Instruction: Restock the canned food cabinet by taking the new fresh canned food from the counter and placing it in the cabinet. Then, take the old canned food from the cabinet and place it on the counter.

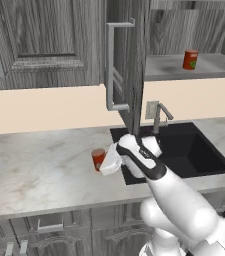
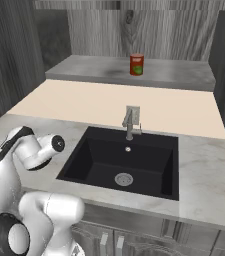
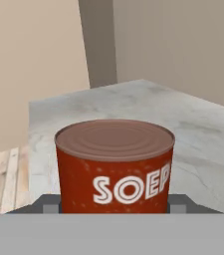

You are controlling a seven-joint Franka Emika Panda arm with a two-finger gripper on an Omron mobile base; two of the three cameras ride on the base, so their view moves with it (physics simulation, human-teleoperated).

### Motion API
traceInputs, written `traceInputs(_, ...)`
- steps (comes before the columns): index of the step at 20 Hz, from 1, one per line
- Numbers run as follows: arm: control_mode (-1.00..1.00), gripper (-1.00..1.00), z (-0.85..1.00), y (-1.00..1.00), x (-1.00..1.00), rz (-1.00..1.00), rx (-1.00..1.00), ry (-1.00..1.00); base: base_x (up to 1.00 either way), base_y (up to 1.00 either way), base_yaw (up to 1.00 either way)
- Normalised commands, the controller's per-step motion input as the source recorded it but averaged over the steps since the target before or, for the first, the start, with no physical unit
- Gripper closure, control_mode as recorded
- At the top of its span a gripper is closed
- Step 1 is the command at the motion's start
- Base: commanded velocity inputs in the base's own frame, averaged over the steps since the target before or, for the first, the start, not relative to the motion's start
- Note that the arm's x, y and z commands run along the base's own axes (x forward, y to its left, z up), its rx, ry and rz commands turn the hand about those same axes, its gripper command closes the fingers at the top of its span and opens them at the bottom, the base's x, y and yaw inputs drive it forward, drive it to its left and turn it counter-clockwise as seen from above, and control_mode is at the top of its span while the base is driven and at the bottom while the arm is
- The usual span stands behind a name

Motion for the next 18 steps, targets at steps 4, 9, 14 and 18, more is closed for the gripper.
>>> traceInputs(4,-1.00,1.00,-0.60,0.09,0.58,0.00,-0.01,0.00,0.00,0.00,0.00)
traceInputs(9,-1.00,-1.00,-0.52,0.12,0.47,0.00,-0.02,0.00,0.00,0.00,0.00)
traceInputs(14,-1.00,-1.00,-0.02,0.00,0.20,0.00,0.00,0.00,0.00,0.00,0.00)
traceInputs(18,-1.00,-1.00,0.16,0.00,0.01,0.00,0.00,0.00,0.00,0.00,0.00)
